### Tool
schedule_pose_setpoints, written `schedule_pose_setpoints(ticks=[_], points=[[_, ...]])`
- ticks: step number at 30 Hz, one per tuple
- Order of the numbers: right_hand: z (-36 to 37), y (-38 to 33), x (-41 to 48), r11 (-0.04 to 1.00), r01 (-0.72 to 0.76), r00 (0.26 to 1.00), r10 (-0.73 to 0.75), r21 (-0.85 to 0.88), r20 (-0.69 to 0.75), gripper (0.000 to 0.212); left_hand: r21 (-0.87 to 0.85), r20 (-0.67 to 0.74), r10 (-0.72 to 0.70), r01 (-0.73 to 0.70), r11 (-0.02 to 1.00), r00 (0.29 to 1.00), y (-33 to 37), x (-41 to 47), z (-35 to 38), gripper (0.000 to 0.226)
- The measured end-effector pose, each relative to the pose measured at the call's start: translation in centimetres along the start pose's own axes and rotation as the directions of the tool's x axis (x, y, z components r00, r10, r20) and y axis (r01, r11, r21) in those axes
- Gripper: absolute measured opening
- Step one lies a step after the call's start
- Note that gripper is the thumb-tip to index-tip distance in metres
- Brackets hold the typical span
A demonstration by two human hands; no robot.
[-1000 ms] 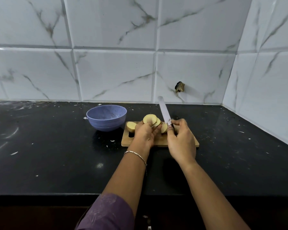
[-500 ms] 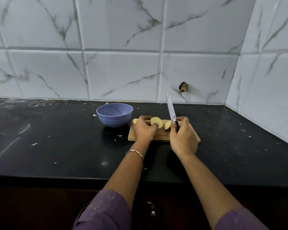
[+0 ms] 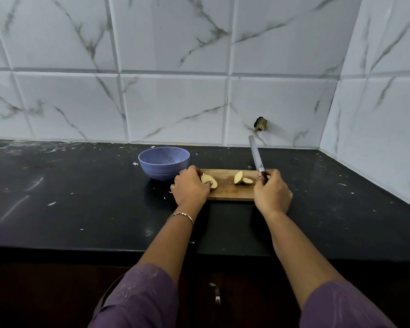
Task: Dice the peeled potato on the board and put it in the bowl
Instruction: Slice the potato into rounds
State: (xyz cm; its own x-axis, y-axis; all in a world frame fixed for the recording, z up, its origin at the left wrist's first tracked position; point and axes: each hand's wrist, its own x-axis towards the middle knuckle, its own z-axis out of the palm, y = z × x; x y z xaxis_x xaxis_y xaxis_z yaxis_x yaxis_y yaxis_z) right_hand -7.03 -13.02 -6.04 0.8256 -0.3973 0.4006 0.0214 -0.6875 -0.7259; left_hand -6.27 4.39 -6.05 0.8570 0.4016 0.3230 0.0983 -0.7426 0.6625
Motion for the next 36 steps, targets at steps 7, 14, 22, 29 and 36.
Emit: schedule_pose_setpoints(ticks=[7, 14, 22, 29, 36], points=[[0.4, 0.4, 1.1, 0.995, -0.086, 0.995, 0.083, 0.057, 0.046, 0.017, 0.025, 0.023, -0.002, 0.001, 1.0, 1.0, 0.5, -0.3, 0.6, 0.051], [0.3, 0.3, 0.6, 0.998, -0.067, 0.996, 0.067, -0.002, 0.059, 0.019, -0.002, 0.024, -0.017, 0.017, 1.0, 1.0, 0.5, -0.6, 0.5, 0.05], [0.0, 0.4, -0.1, 0.996, -0.07, 0.996, 0.073, -0.055, 0.046, 0.02, -0.07, 0.031, -0.019, 0.021, 0.997, 0.999, 0.3, -1.3, -0.2, 0.04], [0.3, 0.5, 0.6, 0.967, 0.094, 0.996, -0.089, -0.237, 0.03, 0.016, 0.045, -0.043, 0.05, -0.048, 0.998, 0.998, 1.0, -1.6, 0.1, 0.033], [0.6, 0.9, 2.0, 0.936, 0.183, 0.983, -0.174, -0.3, 0.055, 0.018, 0.192, 0.138, 0.347, -0.368, 0.91, 0.928, 3.7, -1.0, 1.9, 0.044]])
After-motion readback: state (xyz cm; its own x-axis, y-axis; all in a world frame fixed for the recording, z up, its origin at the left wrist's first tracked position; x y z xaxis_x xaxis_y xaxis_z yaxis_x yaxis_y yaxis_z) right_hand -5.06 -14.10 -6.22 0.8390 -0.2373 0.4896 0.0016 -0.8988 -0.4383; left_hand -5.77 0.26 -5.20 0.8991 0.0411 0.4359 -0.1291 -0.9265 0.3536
